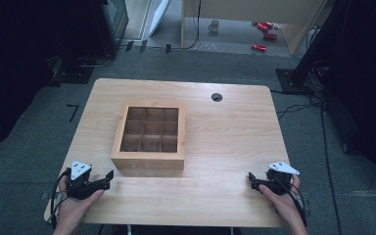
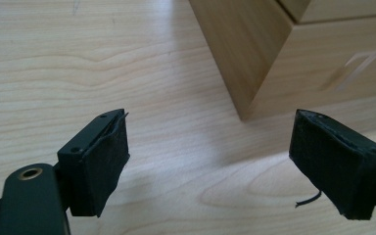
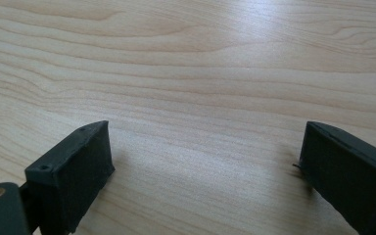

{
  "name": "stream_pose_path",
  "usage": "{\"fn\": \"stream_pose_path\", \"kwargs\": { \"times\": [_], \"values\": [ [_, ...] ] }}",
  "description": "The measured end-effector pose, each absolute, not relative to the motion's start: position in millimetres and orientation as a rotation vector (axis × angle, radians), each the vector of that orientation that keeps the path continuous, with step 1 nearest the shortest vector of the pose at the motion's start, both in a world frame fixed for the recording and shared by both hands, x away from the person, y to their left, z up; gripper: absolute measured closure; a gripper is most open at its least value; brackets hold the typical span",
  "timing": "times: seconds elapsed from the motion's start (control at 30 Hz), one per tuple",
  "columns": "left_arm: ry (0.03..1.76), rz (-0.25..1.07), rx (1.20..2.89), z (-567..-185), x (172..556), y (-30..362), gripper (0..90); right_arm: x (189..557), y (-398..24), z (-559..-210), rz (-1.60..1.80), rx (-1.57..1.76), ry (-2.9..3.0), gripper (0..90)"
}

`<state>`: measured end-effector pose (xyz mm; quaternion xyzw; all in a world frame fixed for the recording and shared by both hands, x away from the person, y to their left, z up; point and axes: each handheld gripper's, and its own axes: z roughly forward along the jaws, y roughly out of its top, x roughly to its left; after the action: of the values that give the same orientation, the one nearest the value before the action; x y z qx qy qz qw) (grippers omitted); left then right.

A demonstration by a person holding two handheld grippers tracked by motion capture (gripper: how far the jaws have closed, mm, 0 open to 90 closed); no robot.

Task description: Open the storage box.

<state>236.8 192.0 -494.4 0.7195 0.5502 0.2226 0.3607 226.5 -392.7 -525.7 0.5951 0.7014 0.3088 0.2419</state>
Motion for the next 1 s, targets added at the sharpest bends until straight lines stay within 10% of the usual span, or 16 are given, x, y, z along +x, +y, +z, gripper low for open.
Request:
{"fn": "stream_pose_path", "kwargs": {
  "times": [0.3,1.0],
  "values": [
    [1.387,0.562,1.869,-487,244,188,15.5,228,-392,-525,0.839,1.643,1.905,6.3],
    [1.242,0.419,1.889,-479,259,166,46.4,237,-349,-494,0.993,1.566,1.882,8.3]
  ]
}}
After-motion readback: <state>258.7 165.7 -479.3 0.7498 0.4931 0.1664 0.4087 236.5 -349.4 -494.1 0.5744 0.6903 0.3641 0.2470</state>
